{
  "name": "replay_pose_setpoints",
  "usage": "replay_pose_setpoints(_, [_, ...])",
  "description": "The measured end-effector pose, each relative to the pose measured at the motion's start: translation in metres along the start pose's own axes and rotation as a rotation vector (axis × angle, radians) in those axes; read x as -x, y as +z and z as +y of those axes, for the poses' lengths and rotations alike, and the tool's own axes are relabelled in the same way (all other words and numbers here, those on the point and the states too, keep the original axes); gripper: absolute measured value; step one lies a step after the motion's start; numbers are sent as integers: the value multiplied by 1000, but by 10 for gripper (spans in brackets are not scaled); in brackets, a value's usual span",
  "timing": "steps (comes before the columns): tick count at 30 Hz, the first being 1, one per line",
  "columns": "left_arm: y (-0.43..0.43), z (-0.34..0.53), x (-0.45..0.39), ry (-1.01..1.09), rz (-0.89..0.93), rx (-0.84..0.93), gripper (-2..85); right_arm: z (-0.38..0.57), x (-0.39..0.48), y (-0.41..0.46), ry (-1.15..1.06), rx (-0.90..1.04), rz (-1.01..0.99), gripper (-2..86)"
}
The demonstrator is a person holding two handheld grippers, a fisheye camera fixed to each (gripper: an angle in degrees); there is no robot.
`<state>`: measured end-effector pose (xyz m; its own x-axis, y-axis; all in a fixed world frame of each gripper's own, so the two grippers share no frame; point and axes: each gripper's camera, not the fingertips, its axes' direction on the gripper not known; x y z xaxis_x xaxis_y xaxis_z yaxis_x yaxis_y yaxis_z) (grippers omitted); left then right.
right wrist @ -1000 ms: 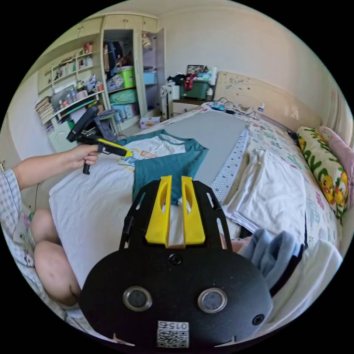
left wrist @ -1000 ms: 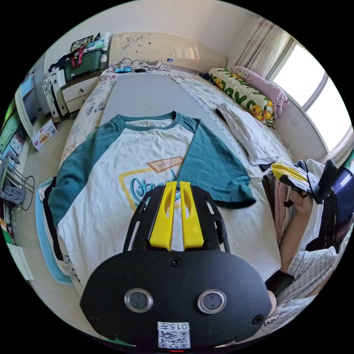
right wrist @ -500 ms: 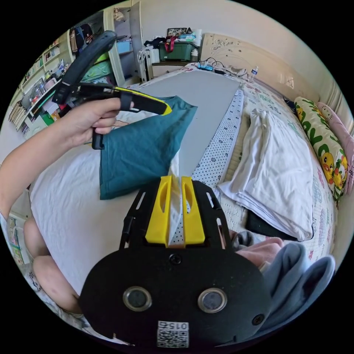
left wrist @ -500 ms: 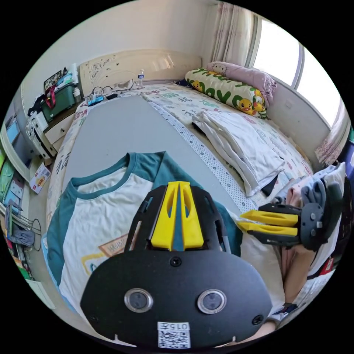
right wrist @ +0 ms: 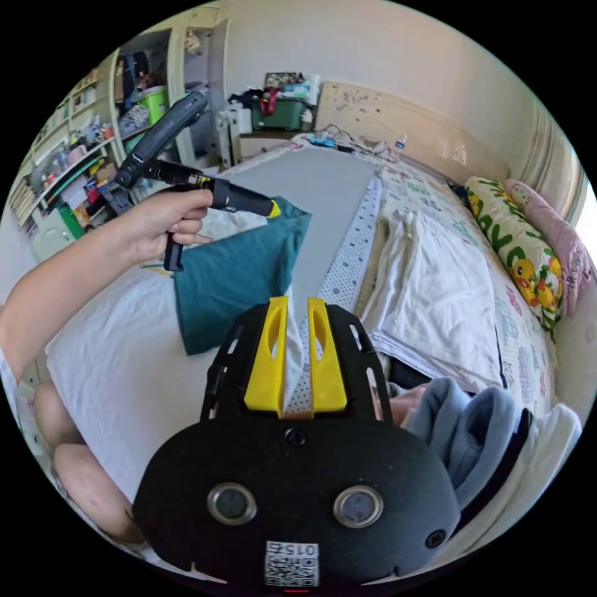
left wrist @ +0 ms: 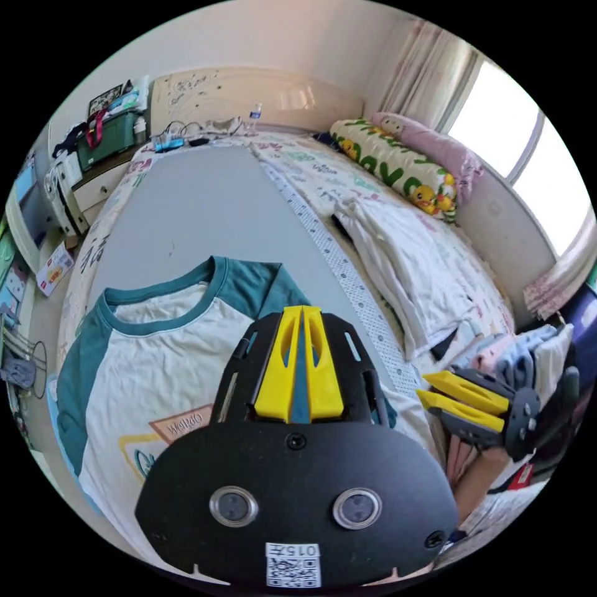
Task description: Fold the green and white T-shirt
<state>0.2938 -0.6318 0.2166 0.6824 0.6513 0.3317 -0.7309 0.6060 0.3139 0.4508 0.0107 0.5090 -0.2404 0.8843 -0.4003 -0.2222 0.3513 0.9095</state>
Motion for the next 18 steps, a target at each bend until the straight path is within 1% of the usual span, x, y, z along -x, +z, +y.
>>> replay_pose_setpoints(1, [-18,16,2,44,31,-25,-3,-1,2,-10,-54,-27,-81,60])
replay_pose_setpoints(2, [-32,33,5,81,43,-13,-4,-3,3,-14,-101,-24,-141,59])
replay_pose_setpoints(3, [-38,42,6,102,53,5,-5,-5,3,-14,-116,-13,-154,57])
replay_pose_setpoints(5, [-53,83,0,231,142,61,-5,-15,-6,-10,-72,36,-92,39])
replay_pose_setpoints(8, [-53,119,-19,378,198,111,2,-22,-32,-16,42,57,-5,1])
replay_pose_setpoints(10, [-47,126,-27,412,199,112,7,-26,-44,-25,62,71,-19,-6])
replay_pose_setpoints(13, [-25,127,-31,448,203,179,9,-34,-55,-42,50,89,-48,-9])
replay_pose_setpoints(15, [-12,128,-30,464,203,220,8,-41,-56,-49,27,120,-40,-10])
replay_pose_setpoints(18, [-9,131,-23,498,178,219,5,-54,-56,-56,-22,193,9,-10])
